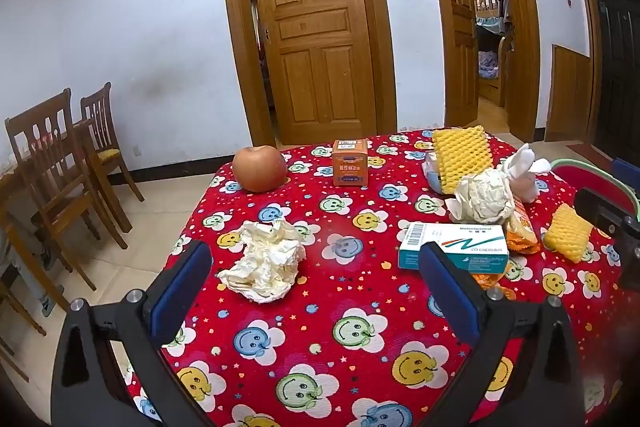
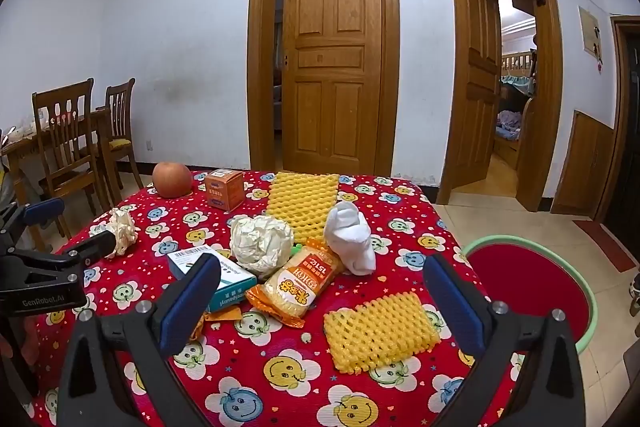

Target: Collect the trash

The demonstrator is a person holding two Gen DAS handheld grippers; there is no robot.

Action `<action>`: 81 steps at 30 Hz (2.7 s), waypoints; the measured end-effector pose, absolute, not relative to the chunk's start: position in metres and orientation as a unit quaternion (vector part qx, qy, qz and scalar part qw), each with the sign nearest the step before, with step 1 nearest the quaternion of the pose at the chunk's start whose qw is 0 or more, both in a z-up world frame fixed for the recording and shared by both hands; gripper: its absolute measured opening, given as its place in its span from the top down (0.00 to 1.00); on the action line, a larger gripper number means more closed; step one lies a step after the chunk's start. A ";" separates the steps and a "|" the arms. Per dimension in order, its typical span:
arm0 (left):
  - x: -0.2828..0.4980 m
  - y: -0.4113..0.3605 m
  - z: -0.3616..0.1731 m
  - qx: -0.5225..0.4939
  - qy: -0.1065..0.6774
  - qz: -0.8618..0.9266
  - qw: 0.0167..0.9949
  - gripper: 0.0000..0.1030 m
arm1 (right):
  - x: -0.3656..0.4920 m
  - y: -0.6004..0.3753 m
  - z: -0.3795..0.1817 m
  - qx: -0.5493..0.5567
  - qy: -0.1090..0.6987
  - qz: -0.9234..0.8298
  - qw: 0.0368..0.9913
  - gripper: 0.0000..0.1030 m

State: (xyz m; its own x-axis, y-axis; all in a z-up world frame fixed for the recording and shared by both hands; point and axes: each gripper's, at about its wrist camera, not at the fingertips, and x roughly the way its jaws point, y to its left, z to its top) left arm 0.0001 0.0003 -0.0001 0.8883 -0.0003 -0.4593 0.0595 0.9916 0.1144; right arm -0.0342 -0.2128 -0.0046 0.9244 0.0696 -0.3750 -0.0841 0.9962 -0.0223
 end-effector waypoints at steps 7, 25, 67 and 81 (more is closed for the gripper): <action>-0.001 0.003 0.000 0.064 0.235 -0.016 0.970 0.02 | -0.034 -0.213 -0.005 -0.017 0.192 0.040 0.980 0.00; 0.007 0.004 -0.010 0.064 0.236 -0.014 0.969 0.02 | -0.033 -0.213 -0.005 -0.018 0.192 0.040 0.980 0.00; 0.094 0.055 -0.052 -0.019 0.439 -0.019 0.898 0.09 | -0.018 -0.269 -0.008 0.122 0.271 0.068 0.952 0.00; 0.097 0.066 -0.053 -0.060 0.428 -0.014 0.902 0.52 | -0.005 -0.312 -0.010 0.139 0.289 0.022 0.947 0.00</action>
